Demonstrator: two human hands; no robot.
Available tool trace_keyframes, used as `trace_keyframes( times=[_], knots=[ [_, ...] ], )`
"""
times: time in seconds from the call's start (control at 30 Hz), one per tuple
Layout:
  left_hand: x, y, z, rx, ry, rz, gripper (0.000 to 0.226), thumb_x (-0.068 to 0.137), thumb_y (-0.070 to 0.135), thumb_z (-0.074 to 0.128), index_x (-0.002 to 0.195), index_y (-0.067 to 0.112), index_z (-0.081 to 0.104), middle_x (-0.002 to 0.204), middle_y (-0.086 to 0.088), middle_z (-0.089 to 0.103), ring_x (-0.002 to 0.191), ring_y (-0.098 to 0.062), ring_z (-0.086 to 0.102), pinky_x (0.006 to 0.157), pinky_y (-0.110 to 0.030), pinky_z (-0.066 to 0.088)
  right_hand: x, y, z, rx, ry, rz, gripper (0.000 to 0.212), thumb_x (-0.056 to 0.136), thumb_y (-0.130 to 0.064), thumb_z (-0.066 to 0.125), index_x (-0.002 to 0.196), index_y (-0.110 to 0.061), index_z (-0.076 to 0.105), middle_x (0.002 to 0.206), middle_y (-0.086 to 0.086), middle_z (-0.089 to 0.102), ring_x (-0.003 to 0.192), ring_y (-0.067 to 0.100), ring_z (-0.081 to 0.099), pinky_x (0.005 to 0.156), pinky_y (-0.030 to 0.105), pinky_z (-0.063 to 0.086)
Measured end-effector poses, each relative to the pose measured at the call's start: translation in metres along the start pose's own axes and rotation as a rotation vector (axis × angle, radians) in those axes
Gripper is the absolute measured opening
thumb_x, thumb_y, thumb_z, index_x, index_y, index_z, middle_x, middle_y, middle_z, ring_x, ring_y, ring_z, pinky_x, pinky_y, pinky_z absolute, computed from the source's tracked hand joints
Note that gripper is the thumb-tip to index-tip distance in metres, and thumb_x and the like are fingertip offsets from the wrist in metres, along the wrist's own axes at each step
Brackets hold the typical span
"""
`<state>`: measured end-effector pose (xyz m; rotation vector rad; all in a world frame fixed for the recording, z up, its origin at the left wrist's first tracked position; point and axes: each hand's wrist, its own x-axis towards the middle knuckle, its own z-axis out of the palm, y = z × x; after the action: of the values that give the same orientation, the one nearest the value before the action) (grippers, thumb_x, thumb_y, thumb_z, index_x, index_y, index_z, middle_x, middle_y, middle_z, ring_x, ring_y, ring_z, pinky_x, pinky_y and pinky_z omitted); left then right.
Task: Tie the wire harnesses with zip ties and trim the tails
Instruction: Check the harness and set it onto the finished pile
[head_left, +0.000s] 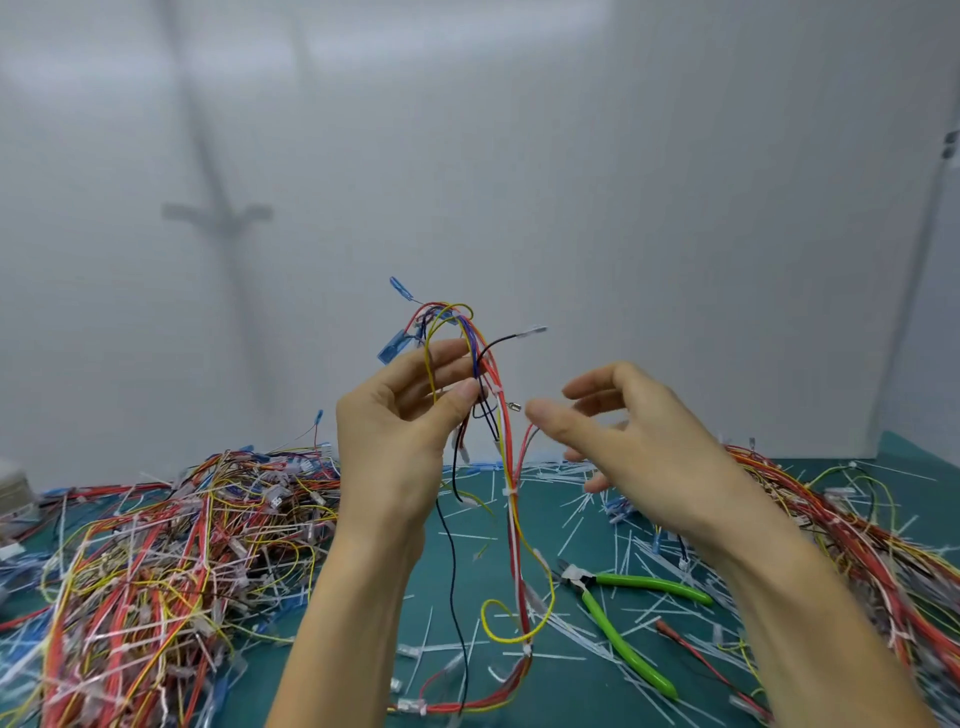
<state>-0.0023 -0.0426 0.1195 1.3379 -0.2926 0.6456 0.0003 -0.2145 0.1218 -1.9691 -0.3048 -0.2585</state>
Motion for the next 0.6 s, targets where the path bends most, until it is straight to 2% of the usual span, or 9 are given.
trace_keyframes(
  times=[0.1,0.17,0.23,0.27,0.33,0.4,0.43,0.53,0.6],
  knots=[
    [0.000,-0.002,0.002,-0.036,0.050,0.008,0.031,0.084,-0.009,0.066,0.098,0.018,0.071,0.087,0.004,0.077,0.086,-0.010,0.072,0.075,-0.017,0.055,-0.003,-0.001,0.000,-0.029,-0.068,0.056,0.084,0.048,-0.070,0.079,0.116,-0.030,0.048,0.114,-0.012,0.057,0.082,0.012,0.071,0.056,0.026,0.058],
    [0.000,-0.003,0.002,-0.051,0.092,0.007,0.031,0.084,-0.008,0.068,0.098,0.019,0.072,0.089,0.004,0.077,0.089,-0.012,0.072,0.076,-0.017,0.055,-0.005,-0.003,0.001,-0.111,-0.059,0.065,0.108,0.041,-0.073,0.075,0.133,-0.028,0.040,0.124,-0.012,0.053,0.079,0.011,0.070,0.059,0.026,0.060],
    [0.000,-0.004,0.003,-0.072,0.126,0.006,0.031,0.083,-0.006,0.069,0.097,0.021,0.072,0.091,0.003,0.077,0.093,-0.015,0.072,0.077,-0.018,0.055,-0.006,-0.006,0.000,-0.087,-0.087,0.079,0.115,0.037,-0.074,0.072,0.136,-0.025,0.040,0.119,-0.010,0.060,0.074,0.010,0.072,0.059,0.027,0.060],
    [-0.001,-0.004,0.004,-0.081,0.137,0.007,0.031,0.083,-0.006,0.069,0.097,0.021,0.072,0.092,0.003,0.077,0.093,-0.015,0.072,0.077,-0.018,0.054,-0.007,-0.008,0.000,-0.053,-0.123,0.084,0.107,0.039,-0.072,0.073,0.129,-0.022,0.046,0.109,-0.009,0.067,0.071,0.010,0.073,0.059,0.028,0.060],
    [-0.001,-0.005,0.005,-0.091,0.142,0.003,0.031,0.082,-0.006,0.069,0.098,0.021,0.071,0.093,0.002,0.077,0.094,-0.015,0.072,0.078,-0.018,0.055,-0.007,-0.009,0.001,-0.022,-0.211,0.060,0.071,0.054,-0.061,0.080,0.108,-0.019,0.064,0.088,-0.004,0.076,0.070,0.009,0.073,0.059,0.026,0.058],
    [-0.001,-0.006,0.006,-0.101,0.114,-0.013,0.030,0.083,-0.005,0.069,0.100,0.019,0.071,0.094,0.002,0.077,0.096,-0.017,0.072,0.080,-0.021,0.056,-0.007,-0.010,0.005,0.023,-0.246,0.001,0.027,0.075,-0.038,0.081,0.090,-0.018,0.073,0.079,-0.003,0.077,0.071,0.009,0.073,0.056,0.021,0.052],
    [-0.001,-0.006,0.006,-0.112,0.087,-0.024,0.030,0.083,-0.005,0.068,0.102,0.019,0.071,0.095,0.001,0.077,0.096,-0.018,0.072,0.080,-0.022,0.057,-0.008,-0.012,0.008,0.072,-0.243,-0.032,0.015,0.080,-0.030,0.078,0.086,-0.017,0.075,0.078,-0.003,0.077,0.071,0.010,0.072,0.054,0.018,0.050],
    [0.002,-0.004,0.003,-0.111,-0.031,-0.071,0.029,0.086,0.001,0.067,0.110,0.017,0.068,0.101,0.000,0.077,0.098,-0.015,0.072,0.082,-0.024,0.058,-0.009,-0.015,0.011,0.250,-0.184,-0.128,0.006,0.084,-0.018,0.075,0.084,-0.012,0.075,0.078,0.002,0.077,0.069,0.011,0.070,0.052,0.018,0.050],
    [0.001,-0.002,0.000,-0.057,-0.134,-0.140,0.024,0.091,0.008,0.064,0.114,0.016,0.067,0.098,-0.001,0.077,0.091,-0.014,0.073,0.076,-0.024,0.059,-0.009,-0.016,0.011,0.379,-0.105,-0.187,0.002,0.084,-0.013,0.073,0.084,-0.012,0.075,0.078,0.006,0.076,0.069,0.013,0.071,0.054,0.022,0.054]
  ],
)
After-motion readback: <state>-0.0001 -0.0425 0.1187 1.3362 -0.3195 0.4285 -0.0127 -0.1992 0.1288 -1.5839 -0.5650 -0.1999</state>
